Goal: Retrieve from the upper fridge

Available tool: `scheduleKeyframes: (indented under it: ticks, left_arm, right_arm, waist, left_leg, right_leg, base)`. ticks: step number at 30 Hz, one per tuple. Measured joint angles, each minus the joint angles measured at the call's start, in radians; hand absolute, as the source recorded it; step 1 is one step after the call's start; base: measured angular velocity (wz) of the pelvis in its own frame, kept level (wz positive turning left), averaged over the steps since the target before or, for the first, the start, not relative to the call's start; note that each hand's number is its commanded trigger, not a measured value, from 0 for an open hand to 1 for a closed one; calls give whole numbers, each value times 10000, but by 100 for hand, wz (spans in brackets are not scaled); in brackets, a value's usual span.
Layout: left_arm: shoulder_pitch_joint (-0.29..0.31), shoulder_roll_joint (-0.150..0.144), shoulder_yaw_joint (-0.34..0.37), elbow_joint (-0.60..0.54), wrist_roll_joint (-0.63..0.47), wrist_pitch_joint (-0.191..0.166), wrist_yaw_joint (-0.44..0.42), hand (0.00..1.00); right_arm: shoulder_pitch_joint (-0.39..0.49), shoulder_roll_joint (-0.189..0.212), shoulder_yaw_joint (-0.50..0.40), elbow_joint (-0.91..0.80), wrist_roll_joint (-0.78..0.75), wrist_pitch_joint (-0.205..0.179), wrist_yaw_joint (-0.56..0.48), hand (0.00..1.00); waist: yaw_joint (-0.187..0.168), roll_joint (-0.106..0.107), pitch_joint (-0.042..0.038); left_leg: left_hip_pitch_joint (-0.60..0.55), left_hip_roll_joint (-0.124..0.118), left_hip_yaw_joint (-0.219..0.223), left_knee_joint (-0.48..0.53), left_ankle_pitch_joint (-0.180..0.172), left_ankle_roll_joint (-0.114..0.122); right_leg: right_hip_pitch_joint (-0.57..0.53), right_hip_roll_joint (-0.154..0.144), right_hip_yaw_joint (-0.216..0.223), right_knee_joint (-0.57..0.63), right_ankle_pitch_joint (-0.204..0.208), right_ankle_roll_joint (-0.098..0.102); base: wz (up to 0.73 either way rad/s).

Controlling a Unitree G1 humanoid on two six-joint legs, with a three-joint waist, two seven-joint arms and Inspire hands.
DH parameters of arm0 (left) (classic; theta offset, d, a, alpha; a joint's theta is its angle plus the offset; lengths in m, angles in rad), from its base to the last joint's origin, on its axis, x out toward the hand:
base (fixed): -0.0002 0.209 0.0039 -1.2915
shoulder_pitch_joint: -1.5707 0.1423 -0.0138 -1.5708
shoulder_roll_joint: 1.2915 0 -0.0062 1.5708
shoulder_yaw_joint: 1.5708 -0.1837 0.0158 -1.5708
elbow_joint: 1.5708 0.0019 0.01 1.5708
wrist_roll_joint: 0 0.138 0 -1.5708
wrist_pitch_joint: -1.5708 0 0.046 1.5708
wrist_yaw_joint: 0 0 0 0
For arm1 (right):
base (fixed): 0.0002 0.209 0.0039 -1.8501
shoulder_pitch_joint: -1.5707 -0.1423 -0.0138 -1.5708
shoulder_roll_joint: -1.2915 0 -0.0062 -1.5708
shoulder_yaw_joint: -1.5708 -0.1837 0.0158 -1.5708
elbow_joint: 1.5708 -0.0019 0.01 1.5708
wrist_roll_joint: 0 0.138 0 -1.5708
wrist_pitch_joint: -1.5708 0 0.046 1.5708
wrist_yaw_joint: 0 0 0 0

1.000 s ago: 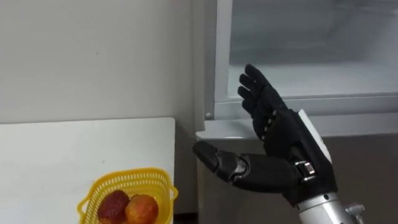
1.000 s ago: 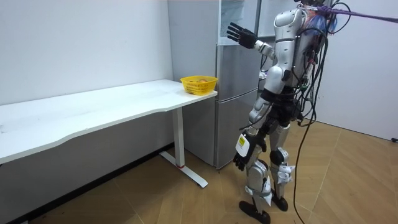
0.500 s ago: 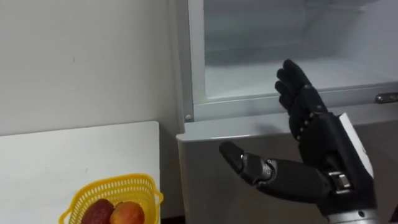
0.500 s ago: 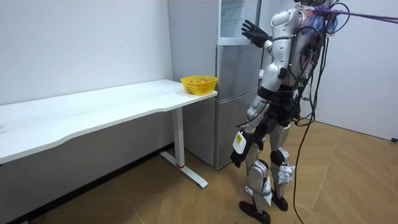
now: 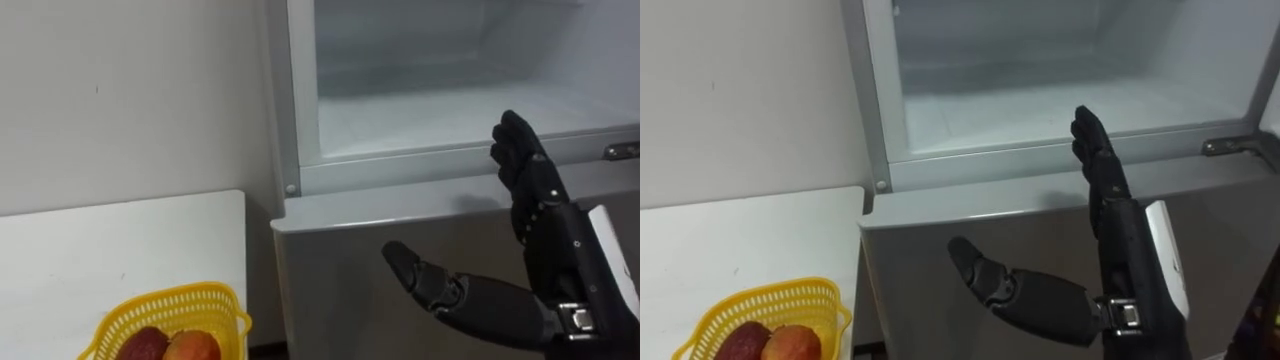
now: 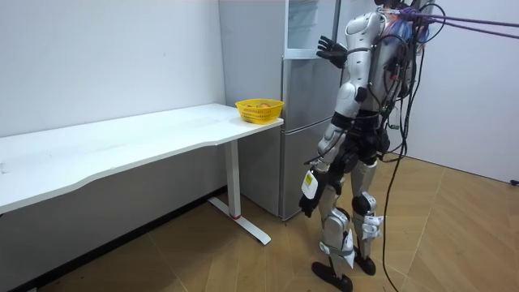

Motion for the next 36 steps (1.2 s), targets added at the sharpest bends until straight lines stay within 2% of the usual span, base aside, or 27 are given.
scheduleKeyframes:
  ticks: [1, 4, 14, 17, 20, 26, 32, 36]
  left_arm:
    - [0, 8, -2, 2, -10, 4, -38, 0]
    - [-7, 17, -11, 44, -13, 14, -180, 0]
    - [-78, 44, -44, 34, -12, 26, -310, 0]
    - [-111, 45, -111, 51, -14, 26, -276, 0]
    - [-92, 47, -257, 54, -13, 29, -241, 0]
    - [-95, 51, -257, 153, -20, 37, -233, 0]
    - [-46, 35, -279, 191, -14, 47, -159, 0]
    - [-89, 24, -278, 121, -11, 218, -153, 0]
  right_arm:
    - [13, -2, -1, 82, -9, 0, 1, 0]
    - [23, -2, -38, 303, -20, 0, 5, 0]
    - [196, -1, -307, 661, -217, -1, -320, 0]
    - [551, -1, -305, 765, -221, 13, -461, 0]
    - [989, -14, -306, 765, -218, 13, -497, 0]
    - [1339, -13, -305, 808, -212, 29, -486, 0]
    - [1558, -24, -304, 1922, -529, 26, -500, 0]
    - [1664, -6, -292, 2437, -539, 136, -490, 0]
  waist:
    - [-79, -23, 47]
    - [-236, -51, 64]
    - [-491, -95, 15]
    - [-493, -51, -6]
    - [-500, 19, -60]
    - [-548, 50, -64]
    - [-521, 47, -15]
    - [-556, 89, -17]
  left_leg:
    - [-10, 3, -1, -48, -4, -1]
    - [-22, 10, 2, -49, -6, -2]
    - [0, 14, 31, 37, -6, -3]
    - [-21, 14, 41, 30, -6, -3]
    - [-16, 17, 51, 26, -6, -3]
    - [0, 70, 150, 30, -6, -7]
    - [72, 117, 328, 37, -29, -40]
    - [63, 115, 354, 32, -29, -40]
  right_leg:
    - [-4, -1, -6, 4, 0, 0]
    - [-37, 0, 3, 11, 0, 0]
    - [-66, 1, 32, 12, 0, -1]
    - [-65, 1, 41, 21, 0, -1]
    - [-49, 5, 46, 22, 0, -1]
    - [-44, 40, 84, 30, 35, -51]
    - [-69, 94, 331, 29, 61, -85]
    - [-151, 108, 404, -45, 45, -73]
  base:
    - [0]
    - [-2]
    - [0]
    - [0]
    - [0]
    - [-4]
    - [-11]
    - [0]
